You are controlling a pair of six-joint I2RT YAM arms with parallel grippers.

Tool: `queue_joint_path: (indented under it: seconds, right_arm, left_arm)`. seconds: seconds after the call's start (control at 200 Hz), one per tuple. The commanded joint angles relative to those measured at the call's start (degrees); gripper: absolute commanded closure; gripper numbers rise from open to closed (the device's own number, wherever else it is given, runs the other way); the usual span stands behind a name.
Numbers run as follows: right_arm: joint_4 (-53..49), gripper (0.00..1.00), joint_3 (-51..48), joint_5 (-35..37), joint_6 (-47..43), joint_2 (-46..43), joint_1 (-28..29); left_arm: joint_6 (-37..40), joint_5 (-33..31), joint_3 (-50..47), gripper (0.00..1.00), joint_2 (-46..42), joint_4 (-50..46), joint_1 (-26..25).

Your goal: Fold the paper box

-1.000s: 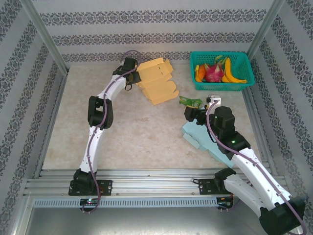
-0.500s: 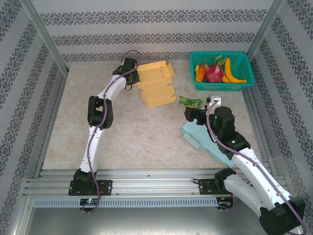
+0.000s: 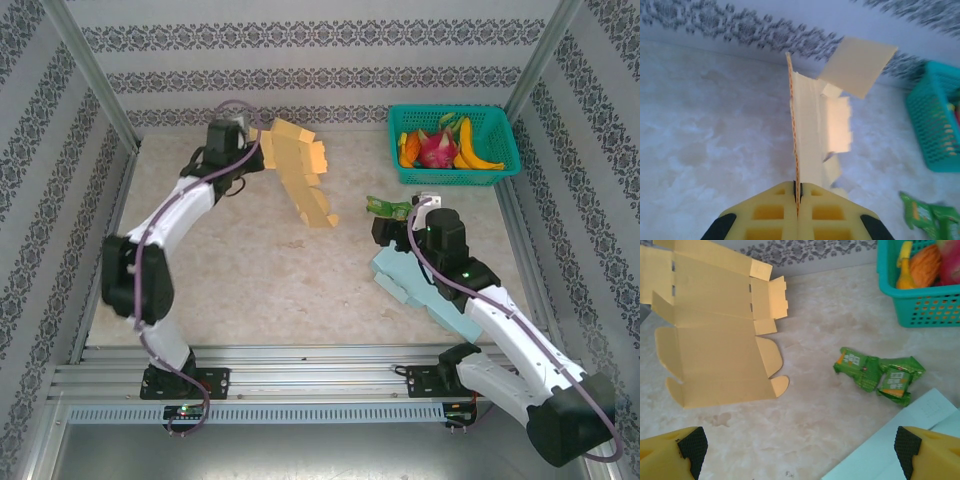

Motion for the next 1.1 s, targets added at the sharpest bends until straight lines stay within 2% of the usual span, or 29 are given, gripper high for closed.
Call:
queue_joint_path:
  seconds: [0.0, 0.165, 0.3, 0.395, 0.44, 0.53, 0.605, 0.709, 0.844, 1.019, 1.094]
  right_arm:
    - [0.48, 0.02, 5.4, -4.08, -3.12, 2.03, 1.55]
    - [1.73, 0.04, 14.0, -9.89, -15.88, 9.31, 4.83]
    - [0.33, 0.06, 22.29, -21.91, -34.21, 17.82, 5.51]
    - [-7.41, 0.11, 29.77, -31.2, -47.52, 24.42, 4.88]
    - [-14.81, 0.15, 34.3, -36.53, -58.95, 27.56, 4.92]
    - [-21.89, 0.19, 40.01, -39.04, -72.2, 31.79, 4.88]
    - [-24.6, 0.22, 44.4, -39.08, -76.91, 34.4, 4.79]
    - [-26.48, 0.33, 48.29, -39.12, -81.57, 37.23, 4.92]
    - [-28.78, 0.42, 54.19, -36.41, -80.65, 41.55, 5.32]
    - [-36.11, 0.44, 61.05, -32.92, -84.02, 46.98, 5.16]
    - [-38.96, 0.49, 63.08, -32.52, -86.08, 48.73, 4.73]
  left_arm:
    - [2.69, 2.76, -14.8, 1.0, -8.46, 16.79, 0.08]
    - [0.55, 1.88, -29.6, 1.0, -22.68, 21.63, 0.09]
    - [-0.17, 6.84, -42.27, 1.0, -31.93, 29.03, -0.58]
    - [0.94, 7.98, -51.13, 1.0, -37.66, 36.45, -1.36]
    - [1.68, 7.92, -54.19, 1.0, -39.94, 39.0, -1.72]
    - [2.98, 7.56, -59.28, 1.0, -43.22, 44.85, -2.53]
    - [4.07, 7.33, -61.11, 1.0, -44.63, 47.42, -3.43]
    - [7.19, 7.47, -61.27, 1.0, -45.49, 48.43, -5.41]
    - [12.7, 4.68, -61.37, 1.0, -43.0, 51.82, -8.98]
    - [15.66, 3.53, -60.44, 1.0, -38.96, 54.45, -10.2]
    - [16.7, 4.25, -60.06, 1.0, -37.29, 55.41, -10.73]
